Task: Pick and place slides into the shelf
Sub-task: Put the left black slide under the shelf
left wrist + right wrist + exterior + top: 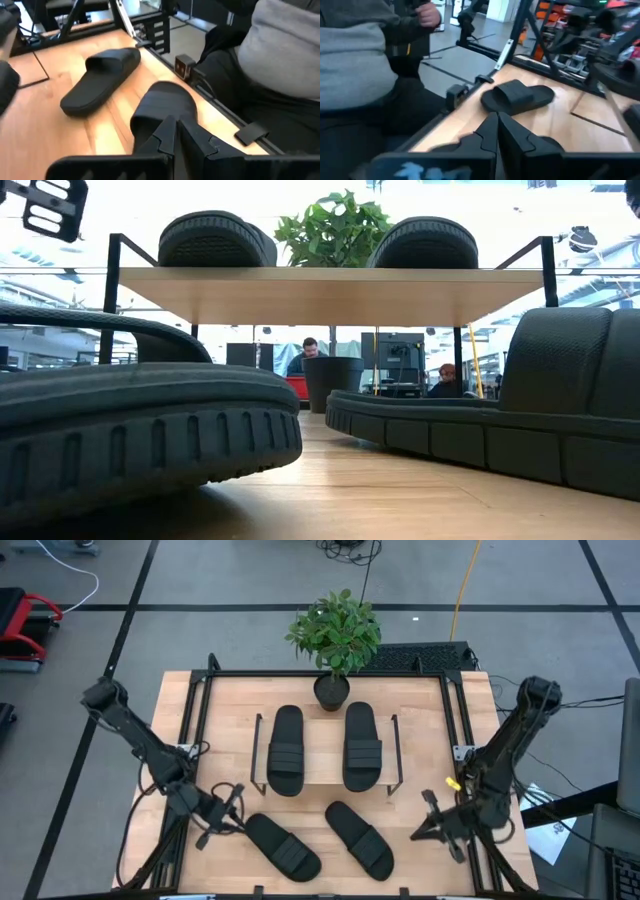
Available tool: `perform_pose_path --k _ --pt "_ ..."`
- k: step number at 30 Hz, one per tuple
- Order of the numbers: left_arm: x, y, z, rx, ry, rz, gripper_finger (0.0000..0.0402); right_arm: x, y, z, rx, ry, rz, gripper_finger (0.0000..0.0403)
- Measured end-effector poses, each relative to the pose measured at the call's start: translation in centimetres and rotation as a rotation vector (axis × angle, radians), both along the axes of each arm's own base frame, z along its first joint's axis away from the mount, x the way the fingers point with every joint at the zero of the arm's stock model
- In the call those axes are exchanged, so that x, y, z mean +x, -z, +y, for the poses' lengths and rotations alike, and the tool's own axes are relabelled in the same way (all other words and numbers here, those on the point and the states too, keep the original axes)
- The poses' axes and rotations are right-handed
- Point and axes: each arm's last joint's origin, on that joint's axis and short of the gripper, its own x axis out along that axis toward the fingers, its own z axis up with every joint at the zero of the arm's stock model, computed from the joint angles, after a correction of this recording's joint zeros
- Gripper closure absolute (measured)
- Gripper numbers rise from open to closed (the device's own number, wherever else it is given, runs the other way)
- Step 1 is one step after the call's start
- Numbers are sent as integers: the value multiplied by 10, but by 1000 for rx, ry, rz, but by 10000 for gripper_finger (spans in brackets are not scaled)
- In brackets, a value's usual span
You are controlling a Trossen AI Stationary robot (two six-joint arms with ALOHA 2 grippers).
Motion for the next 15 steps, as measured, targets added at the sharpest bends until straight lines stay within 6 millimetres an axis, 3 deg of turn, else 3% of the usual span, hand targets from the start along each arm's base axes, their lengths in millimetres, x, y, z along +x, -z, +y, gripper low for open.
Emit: perform_pose_path --k 7,15 --pt "9 10 -17 -193 -85 68 378 -8 21 -20 52 57 -13 402" --pt "23 43 -32 -415 -253 266 357 -9 22 -20 28 53 -22 402"
